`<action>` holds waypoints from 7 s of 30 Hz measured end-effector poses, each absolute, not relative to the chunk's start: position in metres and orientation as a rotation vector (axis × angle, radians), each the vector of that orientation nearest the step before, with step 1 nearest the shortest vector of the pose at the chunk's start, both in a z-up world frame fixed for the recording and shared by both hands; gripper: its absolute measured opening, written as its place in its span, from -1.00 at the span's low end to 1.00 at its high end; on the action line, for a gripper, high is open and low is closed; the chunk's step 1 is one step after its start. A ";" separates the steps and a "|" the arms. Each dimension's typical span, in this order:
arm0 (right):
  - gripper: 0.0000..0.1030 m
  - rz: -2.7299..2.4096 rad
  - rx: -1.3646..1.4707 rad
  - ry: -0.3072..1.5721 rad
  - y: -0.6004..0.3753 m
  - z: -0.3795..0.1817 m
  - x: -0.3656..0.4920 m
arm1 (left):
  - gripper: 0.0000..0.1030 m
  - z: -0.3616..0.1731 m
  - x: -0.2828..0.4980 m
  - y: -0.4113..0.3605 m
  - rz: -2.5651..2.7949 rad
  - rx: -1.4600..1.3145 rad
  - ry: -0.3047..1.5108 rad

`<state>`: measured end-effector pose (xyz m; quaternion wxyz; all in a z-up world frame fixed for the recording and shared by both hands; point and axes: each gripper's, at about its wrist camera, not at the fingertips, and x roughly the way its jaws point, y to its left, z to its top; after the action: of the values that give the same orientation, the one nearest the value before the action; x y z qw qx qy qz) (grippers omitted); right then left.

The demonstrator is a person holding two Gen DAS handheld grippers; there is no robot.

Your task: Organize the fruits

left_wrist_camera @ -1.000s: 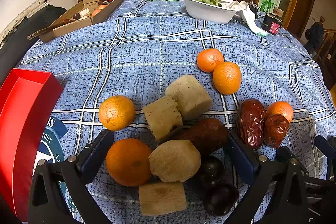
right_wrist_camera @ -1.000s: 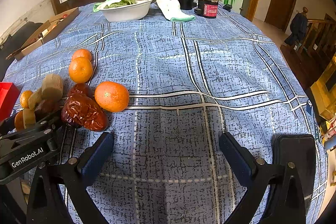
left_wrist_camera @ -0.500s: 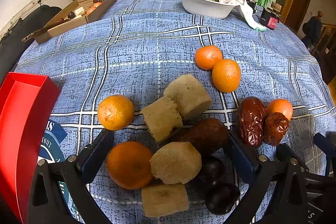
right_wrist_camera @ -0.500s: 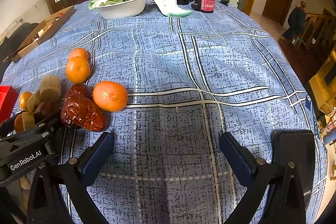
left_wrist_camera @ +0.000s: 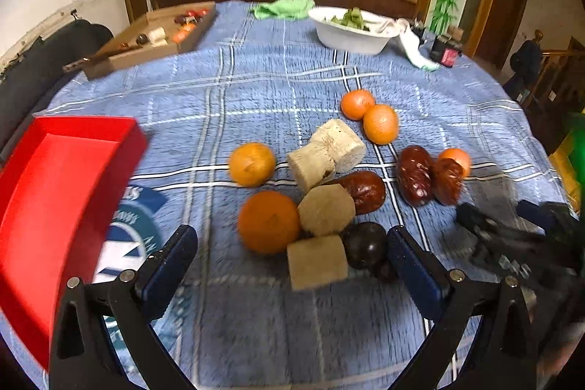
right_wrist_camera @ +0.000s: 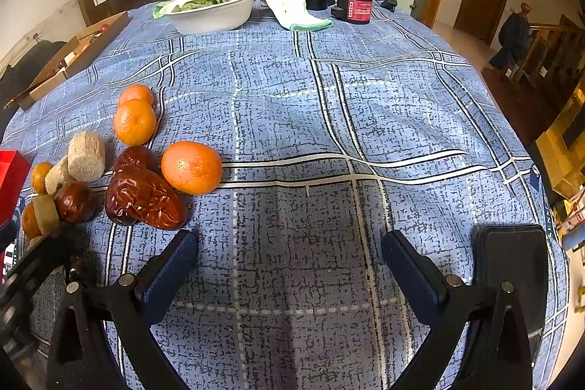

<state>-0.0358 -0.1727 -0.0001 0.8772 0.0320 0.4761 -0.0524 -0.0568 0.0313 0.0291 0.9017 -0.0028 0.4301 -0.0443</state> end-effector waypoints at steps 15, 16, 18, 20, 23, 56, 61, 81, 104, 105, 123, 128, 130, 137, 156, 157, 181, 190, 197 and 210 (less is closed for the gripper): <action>0.92 -0.101 0.201 0.884 -0.173 0.026 -0.077 | 0.85 0.098 -0.120 0.082 -0.041 -0.029 0.630; 0.92 -0.100 0.206 0.845 -0.170 0.033 -0.086 | 0.85 0.101 -0.123 0.084 -0.033 -0.027 0.617; 0.92 -0.100 0.212 0.776 -0.164 0.046 -0.101 | 0.85 0.104 -0.127 0.087 -0.025 -0.028 0.601; 0.93 -0.106 0.214 0.695 -0.157 0.059 -0.118 | 0.85 0.108 -0.131 0.091 -0.019 -0.034 0.589; 0.93 -0.133 0.175 0.572 -0.148 0.081 -0.138 | 0.85 0.111 -0.135 0.094 -0.010 -0.040 0.580; 0.27 0.253 0.091 0.844 -0.082 0.037 -0.098 | 0.33 0.078 -0.108 0.148 -0.096 -0.179 0.715; 0.24 0.331 0.094 0.867 -0.070 0.028 -0.083 | 0.29 0.068 -0.102 0.136 -0.130 -0.170 0.748; -0.51 0.380 0.215 0.856 -0.095 0.031 -0.091 | 0.29 0.034 -0.080 0.067 -0.272 -0.023 0.851; 0.02 0.305 0.097 0.923 -0.103 0.014 -0.088 | -0.37 0.014 -0.058 0.038 -0.339 0.017 0.953; 0.02 0.294 0.090 0.930 -0.103 0.013 -0.087 | -0.40 0.014 -0.058 0.038 -0.332 0.023 0.952; -0.52 0.275 0.097 0.902 -0.096 0.032 -0.100 | -0.41 0.069 -0.098 0.105 -0.120 -0.035 0.763; -0.52 0.349 0.071 0.851 -0.064 0.057 -0.104 | -0.41 0.078 -0.102 0.142 -0.033 -0.059 0.725; -0.52 0.397 0.061 0.837 -0.044 0.067 -0.103 | -0.41 0.080 -0.103 0.160 -0.001 -0.080 0.713; -0.51 0.595 0.040 0.839 0.038 0.085 -0.094 | -0.41 0.080 -0.105 0.228 0.147 -0.124 0.688; -0.48 0.772 -0.075 0.956 0.187 0.039 -0.069 | -0.40 0.050 -0.100 0.325 0.301 -0.238 0.740; -0.48 0.773 -0.078 0.953 0.188 0.039 -0.069 | -0.40 0.050 -0.101 0.326 0.301 -0.246 0.741; 0.00 0.750 -0.022 0.885 0.156 0.059 -0.087 | 0.37 0.080 -0.120 0.301 0.299 -0.222 0.679; 0.17 0.709 0.028 0.864 0.123 0.064 -0.095 | 0.46 0.089 -0.125 0.278 0.267 -0.184 0.684; 0.19 0.607 0.113 0.838 0.058 0.066 -0.100 | 0.54 0.095 -0.130 0.261 0.218 -0.185 0.682; 0.32 0.228 0.279 0.805 -0.116 0.061 -0.115 | 0.56 0.085 -0.118 0.194 0.024 -0.154 0.730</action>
<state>-0.1148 -0.1159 0.0605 0.9044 0.1349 0.3894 0.1104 -0.1182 0.1942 0.0854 0.9311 -0.0755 0.3566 0.0119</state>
